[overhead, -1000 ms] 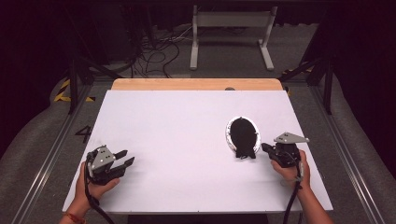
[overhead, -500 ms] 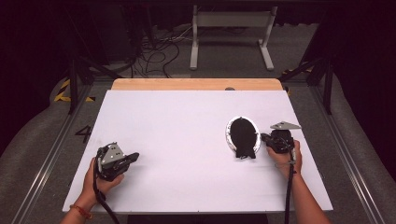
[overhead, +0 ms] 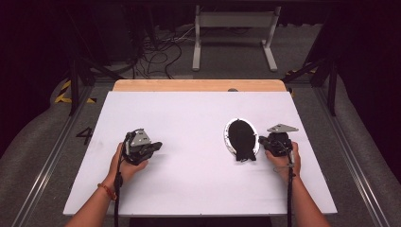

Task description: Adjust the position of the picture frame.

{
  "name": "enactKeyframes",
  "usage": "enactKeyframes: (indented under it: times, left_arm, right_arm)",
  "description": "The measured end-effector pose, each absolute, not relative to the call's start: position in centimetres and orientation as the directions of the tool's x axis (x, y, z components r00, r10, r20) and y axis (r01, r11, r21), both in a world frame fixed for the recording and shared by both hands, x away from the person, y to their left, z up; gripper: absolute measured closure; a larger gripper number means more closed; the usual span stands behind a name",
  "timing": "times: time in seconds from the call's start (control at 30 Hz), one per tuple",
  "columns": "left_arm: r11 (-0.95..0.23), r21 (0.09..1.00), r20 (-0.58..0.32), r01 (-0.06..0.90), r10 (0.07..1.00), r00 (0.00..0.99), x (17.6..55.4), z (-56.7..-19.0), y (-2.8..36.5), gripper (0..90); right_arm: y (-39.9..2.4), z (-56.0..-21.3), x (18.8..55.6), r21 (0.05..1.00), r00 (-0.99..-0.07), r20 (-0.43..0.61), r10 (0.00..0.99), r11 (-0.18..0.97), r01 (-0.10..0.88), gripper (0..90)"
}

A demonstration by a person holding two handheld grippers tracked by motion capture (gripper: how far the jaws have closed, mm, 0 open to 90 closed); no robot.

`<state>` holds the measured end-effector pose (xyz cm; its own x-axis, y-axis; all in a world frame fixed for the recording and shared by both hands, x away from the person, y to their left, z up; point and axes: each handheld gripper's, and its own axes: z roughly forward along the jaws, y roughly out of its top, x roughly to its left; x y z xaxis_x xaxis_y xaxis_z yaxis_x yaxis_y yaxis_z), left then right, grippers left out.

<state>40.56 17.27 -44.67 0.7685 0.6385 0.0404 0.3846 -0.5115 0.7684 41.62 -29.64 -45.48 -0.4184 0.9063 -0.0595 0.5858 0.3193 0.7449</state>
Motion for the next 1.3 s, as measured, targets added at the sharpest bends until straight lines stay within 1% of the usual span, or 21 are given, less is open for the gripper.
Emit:
enactKeyframes:
  times: [0.13,0.27,0.37,0.53,0.6,0.8,0.87,1.03,1.13,1.3]
  left_arm:
    - [-0.493,0.783,0.029,0.379,0.637,0.770,41.1,-44.4,16.3,89.8]
    - [-0.501,0.785,0.050,0.365,0.638,0.769,41.0,-44.5,16.0,89.7]
    - [-0.498,0.783,0.055,0.373,0.652,0.756,40.7,-44.7,16.5,89.7]
    - [-0.471,0.795,0.033,0.383,0.663,0.748,40.5,-44.5,17.6,89.7]
    - [-0.480,0.793,0.044,0.375,0.660,0.750,40.4,-44.5,17.7,89.7]
    - [-0.483,0.788,0.037,0.382,0.656,0.754,40.5,-44.7,17.6,89.8]
    - [-0.489,0.785,0.040,0.381,0.654,0.756,40.6,-44.8,17.4,89.9]
    - [-0.482,0.787,0.018,0.384,0.640,0.768,40.8,-44.9,16.9,89.9]
    - [-0.478,0.783,-0.007,0.398,0.633,0.775,41.3,-45.2,16.3,89.9]
    - [-0.515,0.761,0.019,0.395,0.626,0.780,42.3,-45.5,15.4,89.9]
  right_arm:
    - [-29.3,-45.6,41.5,0.754,-0.420,-0.034,0.907,0.299,0.585,90.0]
    - [-29.0,-45.6,41.3,0.754,-0.436,-0.031,0.900,0.307,0.581,90.0]
    - [-28.6,-45.7,41.1,0.757,-0.463,-0.027,0.886,0.321,0.569,90.0]
    - [-28.3,-45.7,40.9,0.756,-0.475,-0.031,0.880,0.331,0.565,90.0]
    - [-28.1,-45.7,40.9,0.756,-0.479,-0.033,0.877,0.335,0.562,90.0]
    - [-27.5,-45.7,41.0,0.755,-0.493,-0.043,0.869,0.351,0.553,90.0]
    - [-27.7,-45.8,41.2,0.760,-0.494,-0.026,0.869,0.338,0.556,90.0]
    - [-27.6,-45.7,41.7,0.757,-0.478,-0.034,0.878,0.335,0.561,90.0]
    - [-27.8,-45.7,42.9,0.760,-0.452,0.006,0.892,0.290,0.581,90.0]
    - [-28.0,-45.7,44.2,0.755,-0.433,0.048,0.900,0.252,0.606,90.0]
